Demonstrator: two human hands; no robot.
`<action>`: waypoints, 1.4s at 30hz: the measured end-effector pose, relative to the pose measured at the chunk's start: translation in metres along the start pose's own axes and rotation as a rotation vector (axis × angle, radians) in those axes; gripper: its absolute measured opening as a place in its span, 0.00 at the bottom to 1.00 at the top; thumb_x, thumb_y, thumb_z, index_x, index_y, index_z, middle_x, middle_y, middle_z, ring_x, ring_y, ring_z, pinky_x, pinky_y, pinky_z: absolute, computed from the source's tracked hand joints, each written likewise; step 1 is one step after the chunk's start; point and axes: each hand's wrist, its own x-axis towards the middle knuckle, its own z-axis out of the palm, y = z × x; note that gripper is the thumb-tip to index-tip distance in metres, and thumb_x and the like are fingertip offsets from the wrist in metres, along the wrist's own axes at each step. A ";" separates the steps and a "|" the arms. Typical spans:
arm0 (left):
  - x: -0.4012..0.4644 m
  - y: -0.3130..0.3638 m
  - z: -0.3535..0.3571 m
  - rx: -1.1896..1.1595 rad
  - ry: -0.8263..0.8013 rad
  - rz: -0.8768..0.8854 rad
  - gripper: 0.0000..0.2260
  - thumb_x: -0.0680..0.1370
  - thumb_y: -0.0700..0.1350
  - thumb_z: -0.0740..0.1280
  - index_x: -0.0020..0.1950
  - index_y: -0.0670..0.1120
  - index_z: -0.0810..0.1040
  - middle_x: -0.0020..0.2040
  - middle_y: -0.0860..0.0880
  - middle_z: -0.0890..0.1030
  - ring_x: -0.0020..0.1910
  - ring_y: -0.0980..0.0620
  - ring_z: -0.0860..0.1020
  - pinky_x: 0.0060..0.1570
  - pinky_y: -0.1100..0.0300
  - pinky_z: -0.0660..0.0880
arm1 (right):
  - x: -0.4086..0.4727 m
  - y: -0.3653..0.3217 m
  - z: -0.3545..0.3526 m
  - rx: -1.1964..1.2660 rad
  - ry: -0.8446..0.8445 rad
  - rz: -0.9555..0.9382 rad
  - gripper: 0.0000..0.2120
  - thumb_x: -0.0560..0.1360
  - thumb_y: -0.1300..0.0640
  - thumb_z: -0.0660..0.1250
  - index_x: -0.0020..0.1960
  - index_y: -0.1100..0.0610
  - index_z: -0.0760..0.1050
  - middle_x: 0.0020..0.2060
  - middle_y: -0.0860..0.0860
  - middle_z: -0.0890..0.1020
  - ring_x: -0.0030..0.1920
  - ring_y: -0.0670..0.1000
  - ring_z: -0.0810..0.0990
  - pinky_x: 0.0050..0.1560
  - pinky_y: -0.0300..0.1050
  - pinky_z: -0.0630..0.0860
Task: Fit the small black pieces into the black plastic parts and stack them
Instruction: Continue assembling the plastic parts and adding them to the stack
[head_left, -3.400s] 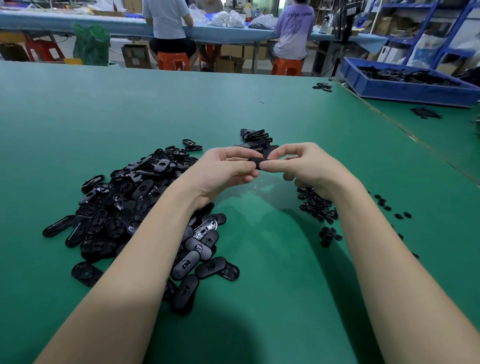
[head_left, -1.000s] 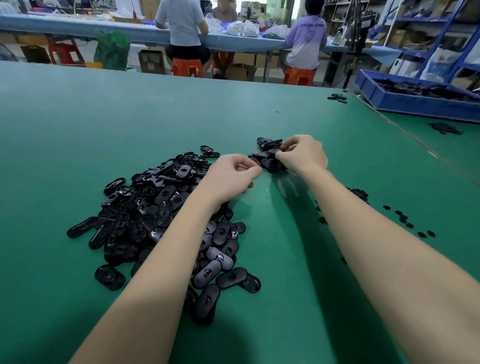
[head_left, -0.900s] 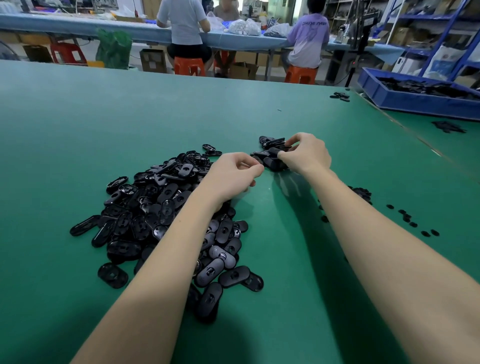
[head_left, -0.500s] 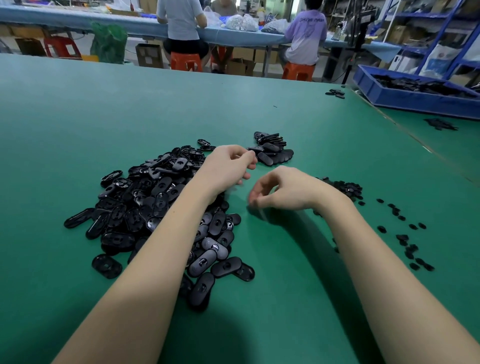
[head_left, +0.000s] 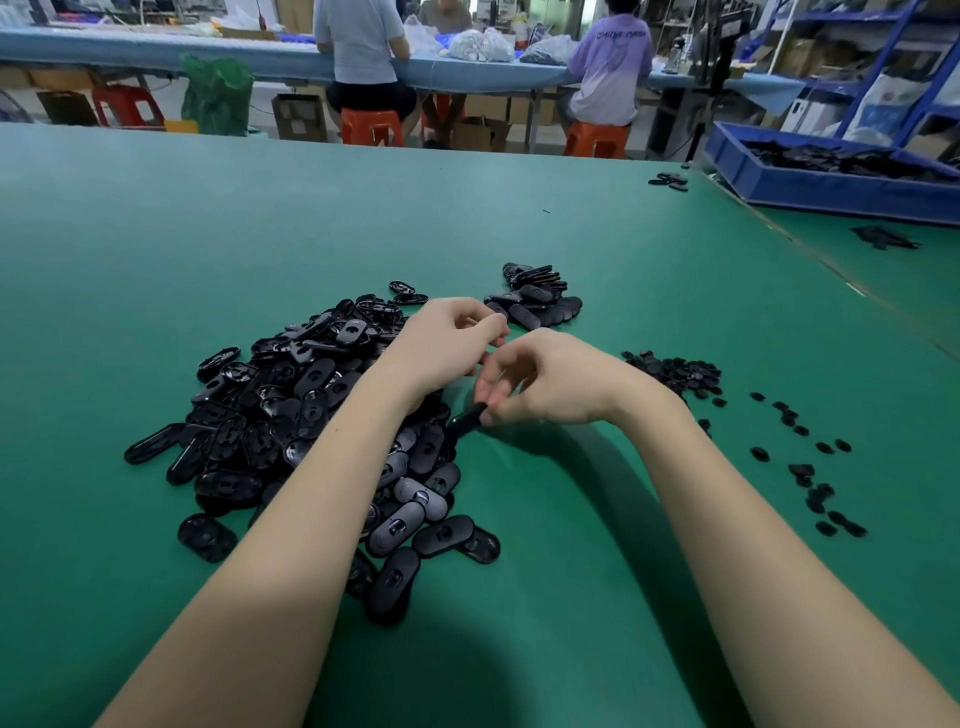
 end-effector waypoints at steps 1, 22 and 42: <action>0.000 0.000 0.000 0.005 -0.001 0.001 0.09 0.81 0.45 0.65 0.47 0.44 0.83 0.45 0.49 0.86 0.37 0.55 0.82 0.50 0.51 0.81 | -0.001 0.002 -0.002 0.023 0.014 0.005 0.05 0.71 0.59 0.78 0.45 0.52 0.83 0.37 0.46 0.86 0.33 0.43 0.76 0.38 0.35 0.73; -0.009 0.003 -0.004 -0.221 -0.263 -0.134 0.03 0.78 0.34 0.69 0.48 0.41 0.81 0.49 0.36 0.85 0.44 0.47 0.84 0.51 0.59 0.82 | -0.010 0.035 -0.029 0.171 0.298 0.120 0.02 0.75 0.55 0.76 0.44 0.50 0.83 0.31 0.43 0.81 0.28 0.42 0.75 0.29 0.34 0.68; -0.007 -0.001 0.002 -0.174 -0.129 -0.094 0.03 0.77 0.37 0.72 0.49 0.43 0.83 0.40 0.42 0.86 0.40 0.48 0.80 0.50 0.57 0.81 | -0.041 0.054 -0.064 -0.373 0.256 0.542 0.04 0.66 0.47 0.77 0.38 0.38 0.84 0.46 0.44 0.85 0.50 0.51 0.83 0.52 0.49 0.82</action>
